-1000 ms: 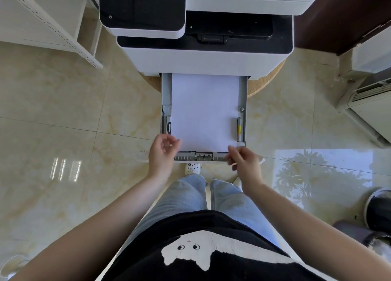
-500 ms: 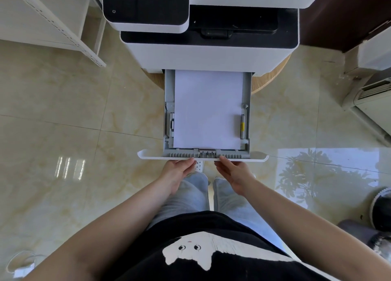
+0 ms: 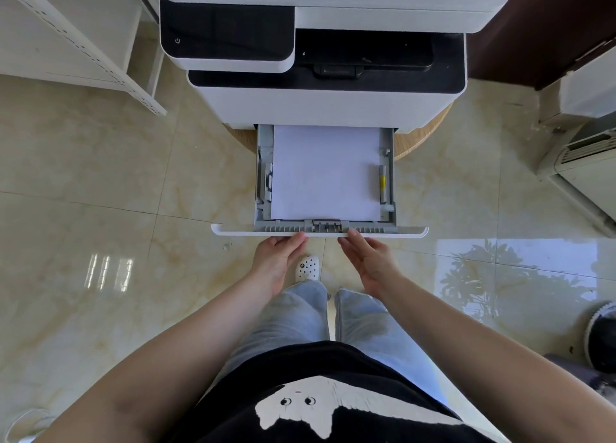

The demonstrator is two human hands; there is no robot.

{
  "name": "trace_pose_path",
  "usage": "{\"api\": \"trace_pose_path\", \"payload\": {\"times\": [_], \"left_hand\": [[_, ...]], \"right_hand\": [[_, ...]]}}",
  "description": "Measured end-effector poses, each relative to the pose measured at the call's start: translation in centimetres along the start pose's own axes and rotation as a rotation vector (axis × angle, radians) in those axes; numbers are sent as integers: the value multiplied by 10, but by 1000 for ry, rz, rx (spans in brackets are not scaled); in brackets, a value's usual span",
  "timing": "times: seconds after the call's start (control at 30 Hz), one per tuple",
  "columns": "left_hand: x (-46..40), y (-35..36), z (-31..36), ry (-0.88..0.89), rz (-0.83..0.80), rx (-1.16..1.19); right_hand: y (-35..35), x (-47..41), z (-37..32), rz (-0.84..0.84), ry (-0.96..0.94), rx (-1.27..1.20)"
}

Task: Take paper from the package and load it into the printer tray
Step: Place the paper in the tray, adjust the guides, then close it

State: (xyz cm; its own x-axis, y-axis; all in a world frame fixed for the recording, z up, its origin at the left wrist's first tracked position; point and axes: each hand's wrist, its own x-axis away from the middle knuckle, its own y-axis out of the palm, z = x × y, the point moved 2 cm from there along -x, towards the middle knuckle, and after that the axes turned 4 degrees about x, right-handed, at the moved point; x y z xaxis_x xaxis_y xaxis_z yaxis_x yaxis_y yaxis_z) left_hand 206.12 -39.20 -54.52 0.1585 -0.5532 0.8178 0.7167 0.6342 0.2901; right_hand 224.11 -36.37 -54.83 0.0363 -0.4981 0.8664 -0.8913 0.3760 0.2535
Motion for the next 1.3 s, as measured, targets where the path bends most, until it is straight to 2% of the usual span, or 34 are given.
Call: {"api": "trace_pose_path", "payload": {"times": [0.23, 0.47, 0.9, 1.1, 1.3], "left_hand": [[-26, 44, 36, 146, 43, 37], [-43, 55, 63, 134, -18, -347], [-56, 67, 75, 287, 50, -429], [-72, 77, 83, 335, 101, -423], [-78, 89, 93, 396, 68, -392]], "right_hand": [[41, -20, -47, -62, -118, 131], [54, -31, -74, -16, -118, 496], [66, -45, -87, -2, -257, 532], [82, -53, -105, 44, -315, 652], [94, -59, -116, 70, -407, 688]]}}
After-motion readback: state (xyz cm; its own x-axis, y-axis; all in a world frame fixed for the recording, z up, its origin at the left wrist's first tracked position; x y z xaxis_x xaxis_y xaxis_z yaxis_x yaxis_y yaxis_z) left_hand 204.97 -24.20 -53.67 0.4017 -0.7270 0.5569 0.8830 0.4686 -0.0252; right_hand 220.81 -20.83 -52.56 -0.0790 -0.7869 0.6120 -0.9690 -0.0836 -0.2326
